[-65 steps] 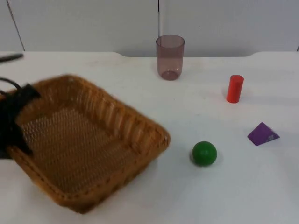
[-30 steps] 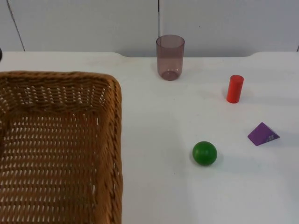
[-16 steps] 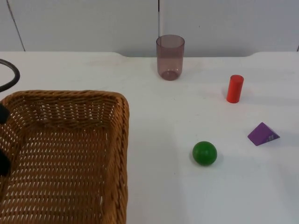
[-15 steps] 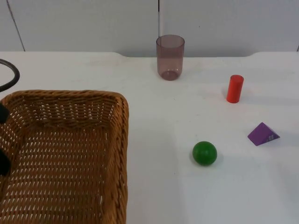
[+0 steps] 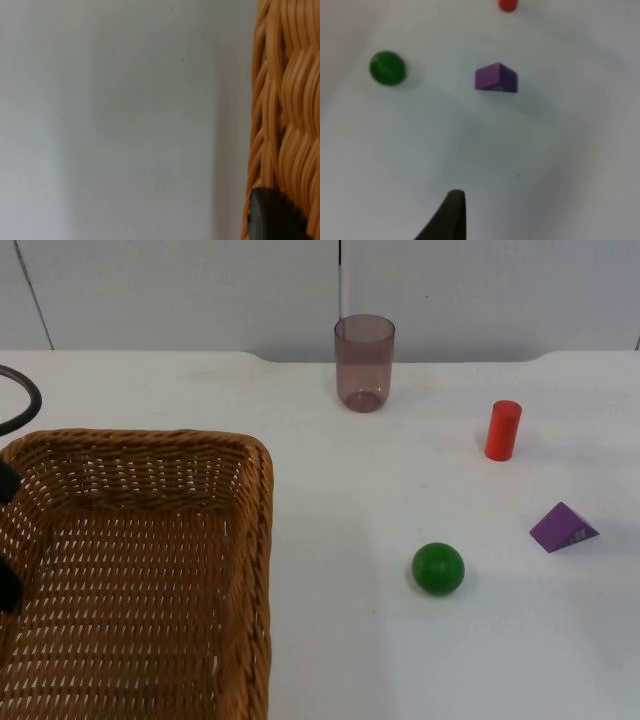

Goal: Pick up the basket with the left hand and place the triangular block into the basket with the right hand.

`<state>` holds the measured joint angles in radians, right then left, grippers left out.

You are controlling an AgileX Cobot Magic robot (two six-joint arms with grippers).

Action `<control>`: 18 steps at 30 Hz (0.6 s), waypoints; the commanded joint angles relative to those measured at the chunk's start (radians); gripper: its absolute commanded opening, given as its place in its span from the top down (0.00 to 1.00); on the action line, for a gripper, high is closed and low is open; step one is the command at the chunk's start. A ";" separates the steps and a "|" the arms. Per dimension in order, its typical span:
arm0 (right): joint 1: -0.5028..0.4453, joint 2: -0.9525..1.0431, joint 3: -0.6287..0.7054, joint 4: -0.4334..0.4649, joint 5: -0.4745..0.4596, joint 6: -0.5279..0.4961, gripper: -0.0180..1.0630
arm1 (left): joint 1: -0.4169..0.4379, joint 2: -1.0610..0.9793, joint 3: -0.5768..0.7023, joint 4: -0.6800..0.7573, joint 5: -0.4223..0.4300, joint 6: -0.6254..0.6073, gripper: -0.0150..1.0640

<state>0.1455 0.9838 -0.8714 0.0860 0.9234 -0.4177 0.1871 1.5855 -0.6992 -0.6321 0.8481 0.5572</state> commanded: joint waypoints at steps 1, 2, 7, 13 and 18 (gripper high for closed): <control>0.025 0.079 -0.055 -0.004 0.026 -0.063 0.01 | -0.007 0.000 -0.005 -0.030 0.010 0.006 0.99; 0.048 0.124 -0.098 -0.017 0.039 -0.083 0.02 | -0.007 0.000 -0.005 -0.030 0.010 0.006 0.99; 0.127 0.357 -0.280 -0.030 0.090 -0.243 0.03 | -0.007 0.000 -0.005 -0.030 0.012 0.006 0.99; 0.146 0.603 -0.446 -0.023 0.185 -0.332 0.03 | -0.007 0.000 -0.005 -0.030 0.028 0.006 0.99; 0.146 0.733 -0.486 -0.030 0.188 -0.408 0.03 | -0.007 0.000 -0.005 -0.035 0.025 0.011 0.99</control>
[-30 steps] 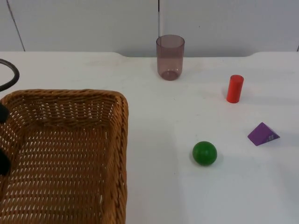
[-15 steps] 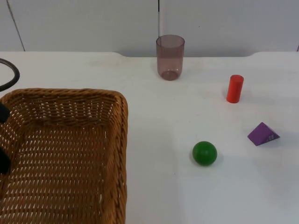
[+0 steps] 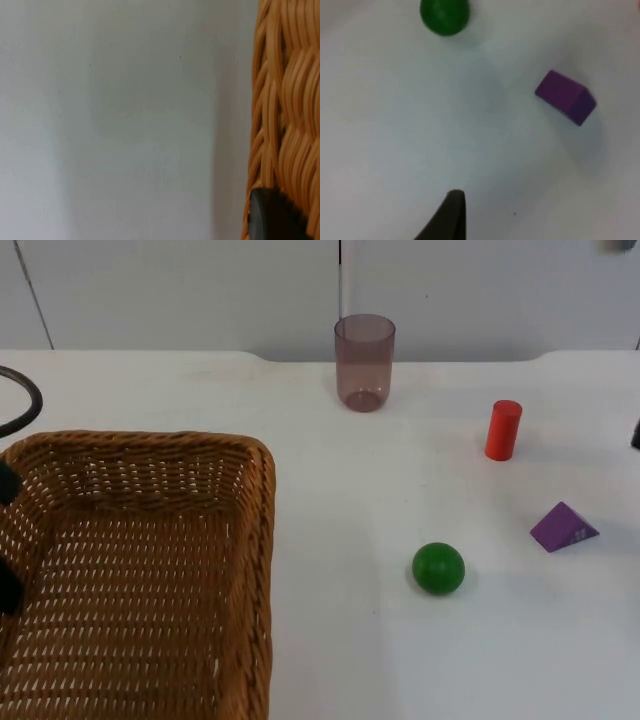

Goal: Pick up the basket with the left hand and place the triangular block into the basket with the right hand.

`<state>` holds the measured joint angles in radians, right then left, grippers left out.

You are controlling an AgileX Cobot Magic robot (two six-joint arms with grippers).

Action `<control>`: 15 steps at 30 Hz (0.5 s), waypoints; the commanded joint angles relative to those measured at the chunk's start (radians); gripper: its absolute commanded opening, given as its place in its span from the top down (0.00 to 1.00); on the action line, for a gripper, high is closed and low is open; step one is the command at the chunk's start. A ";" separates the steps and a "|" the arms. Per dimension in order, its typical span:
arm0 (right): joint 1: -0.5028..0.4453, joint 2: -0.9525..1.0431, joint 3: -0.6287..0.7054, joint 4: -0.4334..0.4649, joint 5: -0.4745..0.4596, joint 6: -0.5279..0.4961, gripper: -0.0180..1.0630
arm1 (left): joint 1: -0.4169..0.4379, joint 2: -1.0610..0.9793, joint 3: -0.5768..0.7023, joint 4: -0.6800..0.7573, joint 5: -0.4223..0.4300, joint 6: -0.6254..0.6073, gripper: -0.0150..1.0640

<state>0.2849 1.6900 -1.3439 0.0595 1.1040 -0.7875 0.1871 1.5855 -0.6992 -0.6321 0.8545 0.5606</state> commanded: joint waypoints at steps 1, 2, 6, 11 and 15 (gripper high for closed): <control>0.006 0.048 -0.013 -0.003 -0.011 -0.072 0.03 | -0.007 0.000 -0.005 -0.038 0.018 0.010 0.99; 0.006 0.072 -0.013 -0.003 -0.022 -0.117 0.03 | -0.007 0.000 -0.005 -0.038 0.022 0.010 0.99; 0.006 0.134 -0.013 -0.003 -0.083 -0.234 0.03 | -0.007 0.000 -0.005 -0.038 0.026 0.010 0.99; 0.006 0.199 -0.013 -0.003 -0.148 -0.409 0.03 | -0.007 0.000 -0.005 -0.040 0.030 0.010 0.99; 0.008 0.241 -0.013 -0.088 -0.152 -0.570 0.03 | -0.007 0.000 -0.005 -0.043 0.033 0.010 0.99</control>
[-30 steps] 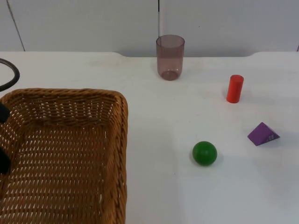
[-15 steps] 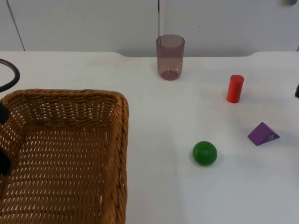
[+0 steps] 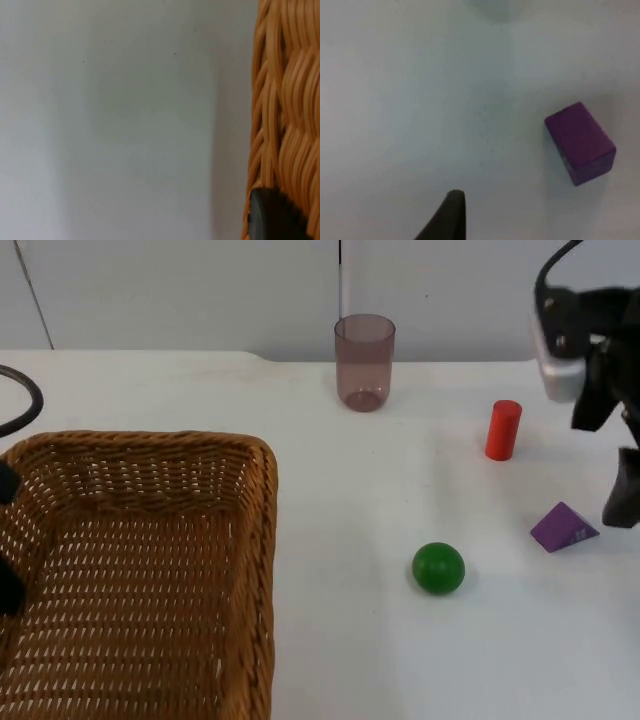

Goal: Pick up the basket with the left hand and place the triangular block into the basket with the right hand.

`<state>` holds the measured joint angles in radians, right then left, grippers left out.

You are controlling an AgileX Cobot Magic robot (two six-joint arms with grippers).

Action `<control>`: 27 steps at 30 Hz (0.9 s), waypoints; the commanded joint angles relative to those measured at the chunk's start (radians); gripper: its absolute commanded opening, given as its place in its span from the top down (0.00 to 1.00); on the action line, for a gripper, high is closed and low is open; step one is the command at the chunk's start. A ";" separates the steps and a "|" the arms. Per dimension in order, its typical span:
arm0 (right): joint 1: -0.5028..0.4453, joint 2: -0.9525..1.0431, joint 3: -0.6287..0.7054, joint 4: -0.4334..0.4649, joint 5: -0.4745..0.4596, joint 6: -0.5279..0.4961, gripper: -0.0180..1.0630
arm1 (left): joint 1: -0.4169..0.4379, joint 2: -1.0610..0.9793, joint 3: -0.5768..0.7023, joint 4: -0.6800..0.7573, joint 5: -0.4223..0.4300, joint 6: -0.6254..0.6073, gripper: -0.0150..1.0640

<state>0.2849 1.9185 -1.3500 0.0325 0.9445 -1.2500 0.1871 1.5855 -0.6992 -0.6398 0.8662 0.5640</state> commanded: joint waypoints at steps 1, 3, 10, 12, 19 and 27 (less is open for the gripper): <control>0.008 0.013 -0.007 -0.082 0.021 -0.153 0.03 | -0.007 0.000 -0.005 -0.036 0.021 0.007 0.99; 0.008 0.013 -0.007 -0.097 0.028 -0.189 0.03 | -0.007 0.000 -0.005 -0.036 0.021 0.010 0.99; 0.008 0.013 -0.007 -0.132 0.008 -0.241 0.05 | -0.007 0.000 -0.005 -0.037 0.019 0.013 0.99; 0.008 0.013 -0.007 -0.132 0.008 -0.239 0.05 | -0.007 0.000 -0.005 -0.037 0.022 0.013 0.99; 0.008 0.013 -0.007 -0.082 0.000 -0.239 0.05 | -0.007 0.000 -0.005 -0.037 0.048 0.025 0.99; 0.008 0.013 -0.007 -0.032 -0.020 -0.237 0.05 | -0.007 0.000 -0.005 -0.060 0.029 0.030 0.99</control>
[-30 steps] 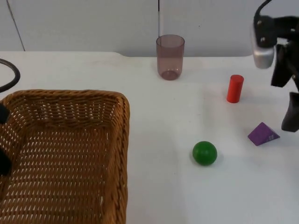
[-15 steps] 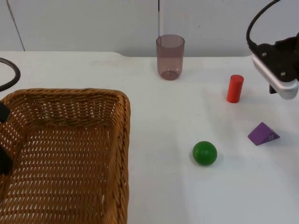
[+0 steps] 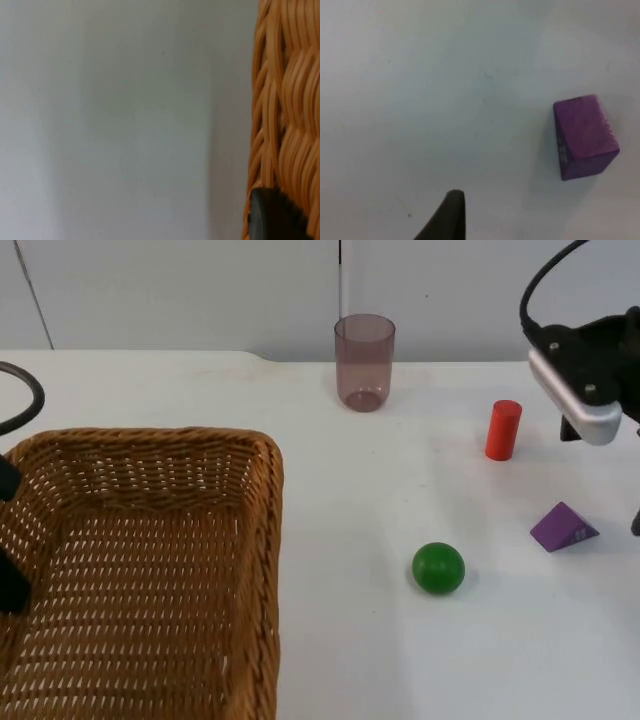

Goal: Pick up the basket with the left hand and place the triangular block into the basket with the right hand.

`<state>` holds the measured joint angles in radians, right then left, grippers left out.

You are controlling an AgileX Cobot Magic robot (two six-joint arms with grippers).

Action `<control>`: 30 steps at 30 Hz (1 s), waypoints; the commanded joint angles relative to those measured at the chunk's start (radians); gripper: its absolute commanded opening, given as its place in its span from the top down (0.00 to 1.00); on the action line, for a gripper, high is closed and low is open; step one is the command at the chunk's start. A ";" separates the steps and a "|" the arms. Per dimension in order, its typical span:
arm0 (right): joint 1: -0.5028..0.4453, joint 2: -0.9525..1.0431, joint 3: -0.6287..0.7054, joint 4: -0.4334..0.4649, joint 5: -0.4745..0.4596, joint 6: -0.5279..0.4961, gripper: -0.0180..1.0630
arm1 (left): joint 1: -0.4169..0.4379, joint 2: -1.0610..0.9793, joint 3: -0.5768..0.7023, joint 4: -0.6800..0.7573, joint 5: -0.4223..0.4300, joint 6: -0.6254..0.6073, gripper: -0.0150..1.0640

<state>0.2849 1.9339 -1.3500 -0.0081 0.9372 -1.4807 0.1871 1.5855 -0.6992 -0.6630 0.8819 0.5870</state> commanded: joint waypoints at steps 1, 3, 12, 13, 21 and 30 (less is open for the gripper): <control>0.008 -0.003 -0.007 0.008 -0.012 -0.006 0.05 | -0.007 0.000 -0.005 -0.037 0.013 0.007 0.99; 0.008 -0.001 -0.007 0.008 -0.024 -0.001 0.05 | -0.007 0.000 -0.005 -0.037 0.020 0.007 0.99; 0.008 0.075 -0.005 -0.042 -0.054 -0.015 0.05 | -0.007 0.000 -0.005 -0.035 0.029 0.007 0.99; 0.008 0.093 -0.005 -0.042 -0.065 -0.018 0.05 | -0.007 0.000 -0.005 -0.035 0.029 0.009 0.99; 0.008 0.188 -0.005 -0.119 -0.135 -0.018 0.05 | -0.007 0.000 -0.005 -0.035 0.029 0.009 0.99; 0.008 0.194 -0.005 -0.121 -0.238 -0.064 0.05 | -0.007 0.000 -0.005 -0.035 0.038 0.009 0.99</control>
<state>0.2849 2.1324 -1.3500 -0.1245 0.7168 -1.5270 0.1871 1.5855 -0.6992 -0.6716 0.8958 0.5924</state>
